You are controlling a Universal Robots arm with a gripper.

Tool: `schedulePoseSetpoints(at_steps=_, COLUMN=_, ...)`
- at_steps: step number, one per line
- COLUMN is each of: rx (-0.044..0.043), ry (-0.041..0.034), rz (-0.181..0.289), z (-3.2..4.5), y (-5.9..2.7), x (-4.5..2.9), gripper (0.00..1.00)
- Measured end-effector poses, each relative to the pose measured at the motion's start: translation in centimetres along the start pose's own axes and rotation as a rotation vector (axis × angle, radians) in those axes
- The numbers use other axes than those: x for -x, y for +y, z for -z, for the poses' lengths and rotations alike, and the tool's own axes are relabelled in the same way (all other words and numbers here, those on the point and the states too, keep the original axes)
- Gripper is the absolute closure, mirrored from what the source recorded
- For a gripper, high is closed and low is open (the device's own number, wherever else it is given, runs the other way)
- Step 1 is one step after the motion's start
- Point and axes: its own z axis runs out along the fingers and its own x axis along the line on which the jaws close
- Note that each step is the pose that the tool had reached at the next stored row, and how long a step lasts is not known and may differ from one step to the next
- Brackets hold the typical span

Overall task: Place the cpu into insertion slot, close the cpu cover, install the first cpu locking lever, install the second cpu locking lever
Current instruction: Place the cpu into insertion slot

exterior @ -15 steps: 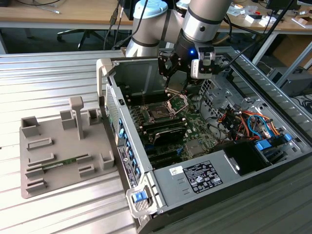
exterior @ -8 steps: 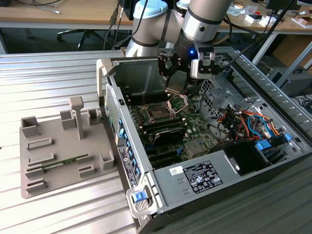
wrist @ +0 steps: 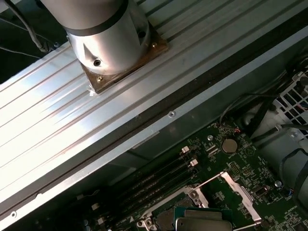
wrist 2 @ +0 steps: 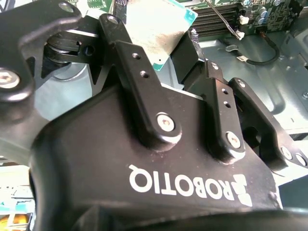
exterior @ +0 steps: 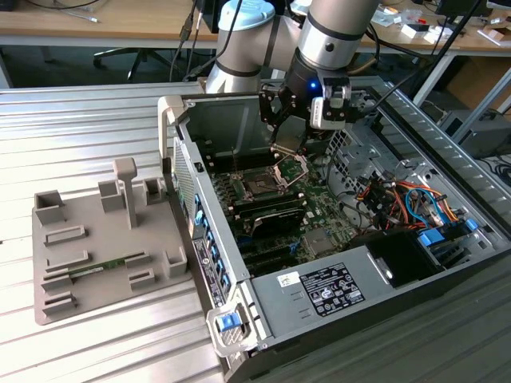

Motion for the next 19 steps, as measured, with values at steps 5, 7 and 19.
schedulePoseSetpoints(at_steps=5, rx=0.0003, ry=-0.0014, rz=-0.016, z=-0.02, y=0.0, x=0.0, gripper=0.46)
schedulePoseSetpoints(at_steps=7, rx=0.0005, ry=-0.002, rz=-0.022, z=-0.03, y=0.0, x=0.0, gripper=0.46)
schedulePoseSetpoints(at_steps=19, rx=0.0011, ry=-0.0052, rz=-0.058, z=-0.07, y=-0.01, x=0.0, gripper=0.46)
